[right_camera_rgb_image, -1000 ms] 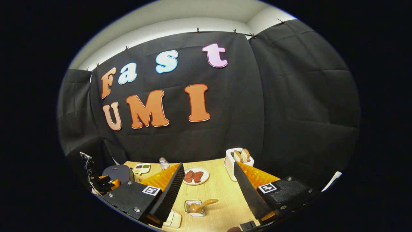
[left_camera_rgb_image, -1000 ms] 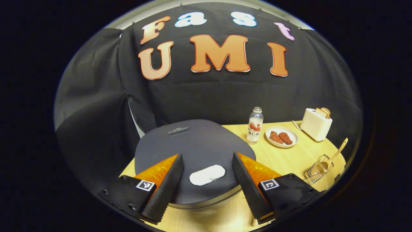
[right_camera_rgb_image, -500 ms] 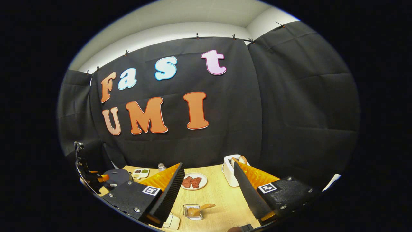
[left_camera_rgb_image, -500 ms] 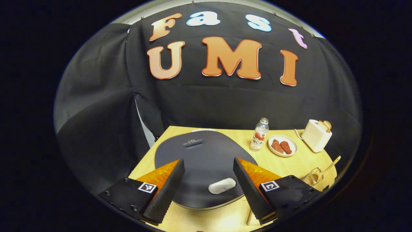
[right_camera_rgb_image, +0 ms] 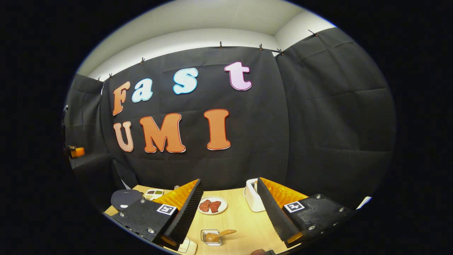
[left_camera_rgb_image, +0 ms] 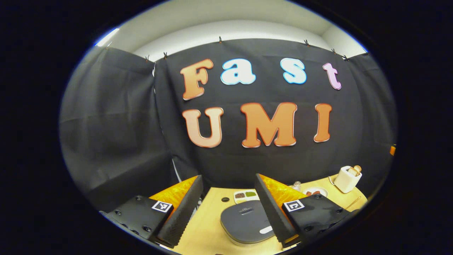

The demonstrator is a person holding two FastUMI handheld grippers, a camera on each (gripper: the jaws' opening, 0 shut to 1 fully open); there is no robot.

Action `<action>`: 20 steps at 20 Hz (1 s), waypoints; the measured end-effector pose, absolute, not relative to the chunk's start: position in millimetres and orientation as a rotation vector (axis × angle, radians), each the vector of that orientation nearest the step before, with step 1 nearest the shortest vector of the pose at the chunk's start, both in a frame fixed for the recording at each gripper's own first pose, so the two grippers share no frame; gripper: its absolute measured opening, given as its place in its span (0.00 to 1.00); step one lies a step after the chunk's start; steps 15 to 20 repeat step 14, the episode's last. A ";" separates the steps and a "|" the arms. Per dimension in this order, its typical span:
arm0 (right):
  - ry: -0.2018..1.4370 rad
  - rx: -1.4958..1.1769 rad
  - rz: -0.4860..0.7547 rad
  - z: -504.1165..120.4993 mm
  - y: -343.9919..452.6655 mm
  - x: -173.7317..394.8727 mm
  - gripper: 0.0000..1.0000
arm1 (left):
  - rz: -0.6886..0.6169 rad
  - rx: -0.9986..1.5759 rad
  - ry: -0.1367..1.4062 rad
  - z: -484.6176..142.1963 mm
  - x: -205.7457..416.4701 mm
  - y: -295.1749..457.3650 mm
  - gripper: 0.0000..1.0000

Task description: Close the left gripper, press the button to open the rice cooker; take a wooden spoon from the chopstick holder with the right hand, scoop a spoonful of rice and pour it into the rice cooker, then put the wooden spoon back into the chopstick holder.

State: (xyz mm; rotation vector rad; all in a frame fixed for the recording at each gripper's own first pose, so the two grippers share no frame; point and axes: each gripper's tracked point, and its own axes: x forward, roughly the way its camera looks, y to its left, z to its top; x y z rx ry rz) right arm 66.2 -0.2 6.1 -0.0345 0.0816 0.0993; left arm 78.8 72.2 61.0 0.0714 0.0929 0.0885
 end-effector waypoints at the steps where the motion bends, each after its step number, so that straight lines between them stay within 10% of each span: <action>1: 0.072 -0.045 0.101 11.4 1.9 66.4 0.95 | 0.086 0.059 0.068 77.2 71.3 72.8 0.97; 20: 0.053 -0.017 0.113 21.2 5.5 62.8 0.95 | 0.068 0.011 -0.035 112.0 48.4 77.5 1.00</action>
